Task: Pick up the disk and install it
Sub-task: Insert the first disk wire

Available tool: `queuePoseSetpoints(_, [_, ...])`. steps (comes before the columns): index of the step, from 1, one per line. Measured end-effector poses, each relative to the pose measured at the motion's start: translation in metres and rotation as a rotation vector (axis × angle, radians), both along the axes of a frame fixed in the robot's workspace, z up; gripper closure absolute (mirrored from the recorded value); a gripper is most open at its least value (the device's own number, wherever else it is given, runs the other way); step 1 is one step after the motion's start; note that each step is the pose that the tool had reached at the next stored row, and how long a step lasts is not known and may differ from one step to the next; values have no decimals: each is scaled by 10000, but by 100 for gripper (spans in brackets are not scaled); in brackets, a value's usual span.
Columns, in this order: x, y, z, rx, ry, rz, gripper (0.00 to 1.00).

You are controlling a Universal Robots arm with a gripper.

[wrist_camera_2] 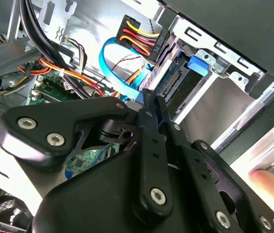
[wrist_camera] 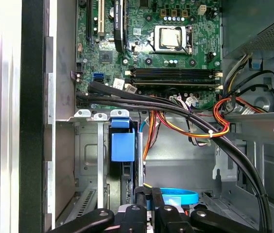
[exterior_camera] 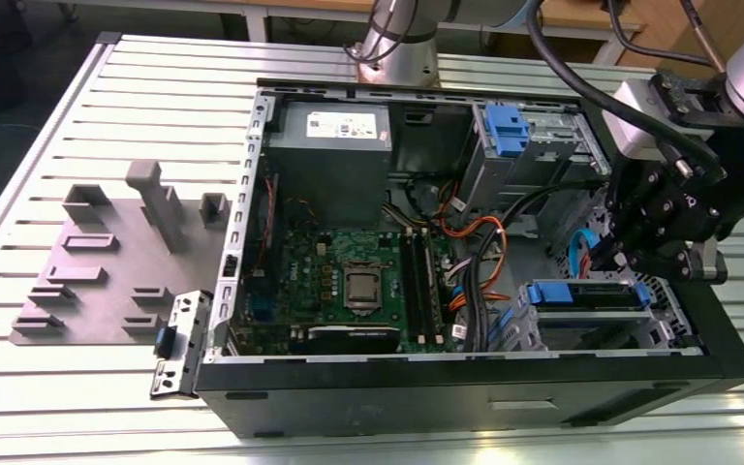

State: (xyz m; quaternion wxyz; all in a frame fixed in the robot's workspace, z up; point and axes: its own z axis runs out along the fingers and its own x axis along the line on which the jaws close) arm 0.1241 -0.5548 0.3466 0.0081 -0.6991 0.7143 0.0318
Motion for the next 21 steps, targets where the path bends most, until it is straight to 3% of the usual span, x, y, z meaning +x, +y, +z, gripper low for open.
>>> queuePoseSetpoints(9, [0,-147,-14,35,0,0,84])
queuePoseSetpoints(21, [-25,-152,-81,65,-4,0,84])
